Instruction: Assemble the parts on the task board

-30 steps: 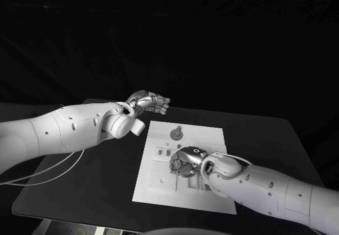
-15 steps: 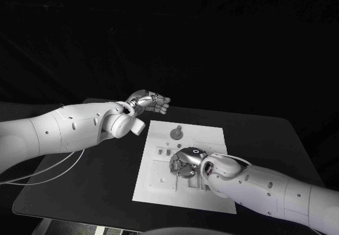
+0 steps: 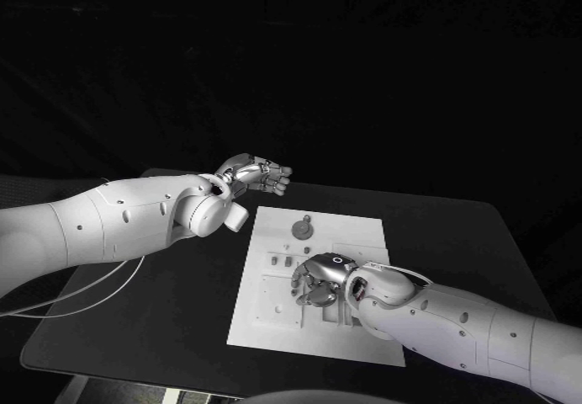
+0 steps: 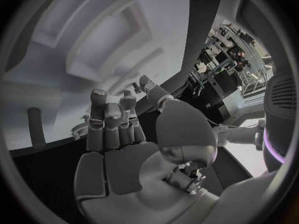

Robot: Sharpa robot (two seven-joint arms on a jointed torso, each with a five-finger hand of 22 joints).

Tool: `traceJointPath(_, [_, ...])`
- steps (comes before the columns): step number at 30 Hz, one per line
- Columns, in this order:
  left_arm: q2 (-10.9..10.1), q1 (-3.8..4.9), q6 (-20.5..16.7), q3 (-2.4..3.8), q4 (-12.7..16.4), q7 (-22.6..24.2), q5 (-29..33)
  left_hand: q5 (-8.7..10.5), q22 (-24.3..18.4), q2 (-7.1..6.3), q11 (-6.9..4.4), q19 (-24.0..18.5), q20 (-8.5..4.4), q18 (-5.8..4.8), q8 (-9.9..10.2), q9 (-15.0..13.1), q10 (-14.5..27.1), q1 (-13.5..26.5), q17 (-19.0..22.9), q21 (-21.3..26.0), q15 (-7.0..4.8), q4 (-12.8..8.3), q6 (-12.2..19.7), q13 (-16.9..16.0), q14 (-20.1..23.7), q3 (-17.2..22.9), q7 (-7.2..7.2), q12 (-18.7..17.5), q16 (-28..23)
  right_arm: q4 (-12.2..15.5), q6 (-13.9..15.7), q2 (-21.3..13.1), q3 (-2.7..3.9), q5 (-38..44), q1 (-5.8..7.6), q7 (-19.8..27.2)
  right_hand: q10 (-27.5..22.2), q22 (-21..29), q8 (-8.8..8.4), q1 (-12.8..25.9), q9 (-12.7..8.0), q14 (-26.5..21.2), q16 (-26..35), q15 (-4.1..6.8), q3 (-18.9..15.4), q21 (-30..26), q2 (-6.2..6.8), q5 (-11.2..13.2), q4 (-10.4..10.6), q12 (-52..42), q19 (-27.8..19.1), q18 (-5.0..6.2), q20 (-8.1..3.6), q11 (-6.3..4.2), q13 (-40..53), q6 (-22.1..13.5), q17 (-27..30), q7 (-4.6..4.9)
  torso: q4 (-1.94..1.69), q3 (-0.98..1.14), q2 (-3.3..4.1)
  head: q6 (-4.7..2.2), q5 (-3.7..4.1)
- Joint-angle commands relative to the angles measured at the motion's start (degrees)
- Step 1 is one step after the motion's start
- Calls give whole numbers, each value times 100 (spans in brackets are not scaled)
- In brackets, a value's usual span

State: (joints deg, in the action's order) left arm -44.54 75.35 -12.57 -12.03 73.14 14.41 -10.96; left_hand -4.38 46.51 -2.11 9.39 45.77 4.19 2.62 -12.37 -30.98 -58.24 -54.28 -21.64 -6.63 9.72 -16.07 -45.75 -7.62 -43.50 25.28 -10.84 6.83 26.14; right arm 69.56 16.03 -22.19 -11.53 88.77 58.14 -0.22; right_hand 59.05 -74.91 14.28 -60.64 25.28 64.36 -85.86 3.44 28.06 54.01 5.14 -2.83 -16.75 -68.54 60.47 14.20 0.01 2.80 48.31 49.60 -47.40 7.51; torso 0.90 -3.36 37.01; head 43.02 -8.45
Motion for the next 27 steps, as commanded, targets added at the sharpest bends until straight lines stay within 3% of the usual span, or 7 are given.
traceJointPath(1, [8,8,73,6,7,19,30,0,9,-41,6,-45,1,106,-12,8,-21,-33,-9,11,28,8,-4,8,28,-33,-18,-32,-33,26,94,-34,-6,-33,-6,-17,-25,-99,-17,-36,-1,-20,-33,-16,-36,30,40,-12,0,28,-27,80,0,7,8,-207,7,189,0,3,0,-2,4])
traceJointPath(10, [1,8,77,6,-16,19,30,0,11,-43,7,-47,3,107,-11,11,-18,-38,-11,12,30,7,0,14,32,-34,-18,-36,-40,249,283,-231,16,-116,10,6,-24,-98,-8,-71,-2,-22,-45,-17,-60,34,40,-13,1,20,-25,80,2,7,10,-193,8,188,6,4,-2,-11,34])
traceJointPath(18, [-14,8,54,6,-52,40,29,0,12,-43,8,-47,4,109,-11,13,-18,-42,-12,12,30,5,1,17,35,-34,-18,-38,-44,730,377,-619,398,-373,207,-14,-5,-96,14,-73,1,-10,-63,-11,-93,46,26,-13,8,7,-6,80,4,-1,10,-155,11,180,9,9,-2,-43,68])
traceJointPath(23, [-22,8,54,6,-57,52,27,-1,13,-43,7,-47,4,110,-12,13,-20,-46,-13,11,29,4,0,18,35,-33,-17,-38,-45,973,346,-995,499,-685,454,-25,11,-94,28,-64,2,2,-73,-3,-111,53,12,-13,12,-1,9,80,3,-8,9,-128,14,172,11,5,-2,-65,88])
traceJointPath(27, [-32,8,43,5,-68,67,20,-1,14,-41,6,-45,3,112,-14,14,-26,-51,-15,10,28,3,-4,20,32,-32,-16,-37,-46,1028,305,-1327,534,-950,630,-14,18,-92,34,-49,1,6,-78,0,-123,54,7,-13,17,-3,15,80,3,-12,7,-118,17,168,15,10,-4,-83,97])
